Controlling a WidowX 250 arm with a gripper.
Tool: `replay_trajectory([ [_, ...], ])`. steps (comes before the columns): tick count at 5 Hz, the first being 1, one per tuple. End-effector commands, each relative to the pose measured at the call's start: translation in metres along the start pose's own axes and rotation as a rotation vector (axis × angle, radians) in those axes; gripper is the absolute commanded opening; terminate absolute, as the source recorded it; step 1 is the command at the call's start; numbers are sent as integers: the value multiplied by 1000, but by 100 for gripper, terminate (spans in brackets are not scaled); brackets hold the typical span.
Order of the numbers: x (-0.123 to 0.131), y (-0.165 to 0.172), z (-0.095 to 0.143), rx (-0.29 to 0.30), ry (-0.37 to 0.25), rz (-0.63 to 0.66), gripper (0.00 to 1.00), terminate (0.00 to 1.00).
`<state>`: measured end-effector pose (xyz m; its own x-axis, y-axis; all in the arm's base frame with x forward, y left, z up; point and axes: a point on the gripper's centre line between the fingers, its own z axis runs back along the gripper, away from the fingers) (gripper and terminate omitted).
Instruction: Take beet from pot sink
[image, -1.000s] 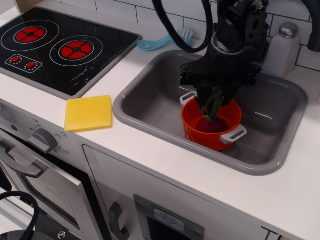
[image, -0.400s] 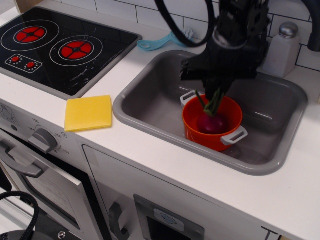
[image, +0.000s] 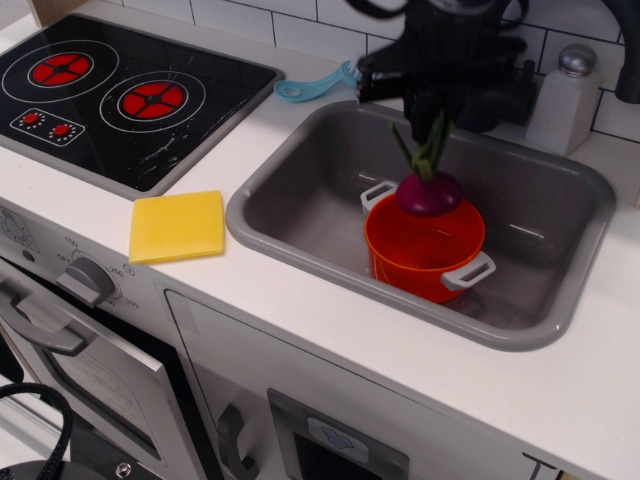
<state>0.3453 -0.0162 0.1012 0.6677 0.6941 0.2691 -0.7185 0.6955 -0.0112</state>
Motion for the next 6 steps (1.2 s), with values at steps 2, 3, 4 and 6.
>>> replay_trajectory([
  [2,-13,-50,31,-96,-11,77,0,0],
  [3,-30,-62,22,-97,-18,38,0,0],
  [4,-42,-73,9,-97,-50,48,0,0],
  [6,-49,-82,-4,-86,-66,79,100,0],
])
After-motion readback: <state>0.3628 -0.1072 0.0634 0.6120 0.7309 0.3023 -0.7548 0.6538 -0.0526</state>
